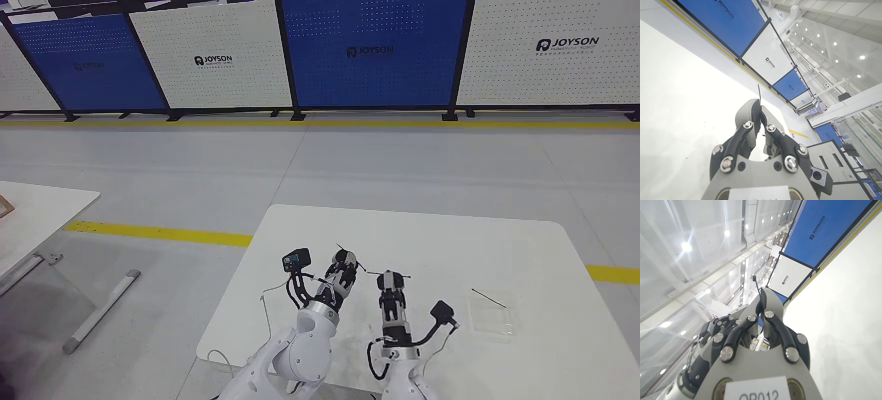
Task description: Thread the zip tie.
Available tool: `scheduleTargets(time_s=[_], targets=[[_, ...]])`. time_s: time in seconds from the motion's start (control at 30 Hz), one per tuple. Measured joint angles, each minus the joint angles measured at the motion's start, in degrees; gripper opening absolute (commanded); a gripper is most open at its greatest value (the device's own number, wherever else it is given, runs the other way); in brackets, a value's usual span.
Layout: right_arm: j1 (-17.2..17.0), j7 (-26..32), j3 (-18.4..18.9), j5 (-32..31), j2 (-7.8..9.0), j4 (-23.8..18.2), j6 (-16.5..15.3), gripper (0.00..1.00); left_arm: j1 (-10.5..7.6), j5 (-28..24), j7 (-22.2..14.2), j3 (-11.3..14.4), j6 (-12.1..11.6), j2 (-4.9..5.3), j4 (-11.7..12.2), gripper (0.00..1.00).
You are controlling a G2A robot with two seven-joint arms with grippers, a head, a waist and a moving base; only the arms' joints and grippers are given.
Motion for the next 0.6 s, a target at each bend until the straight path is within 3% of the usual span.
scheduleTargets(time_s=[0.6], targets=[[1.4, -0.9, -0.6, -1.2, -0.96, 2.2, 1.7, 0.0, 0.0, 0.0, 0.0, 0.0, 0.0, 0.0, 0.0, 0.0]])
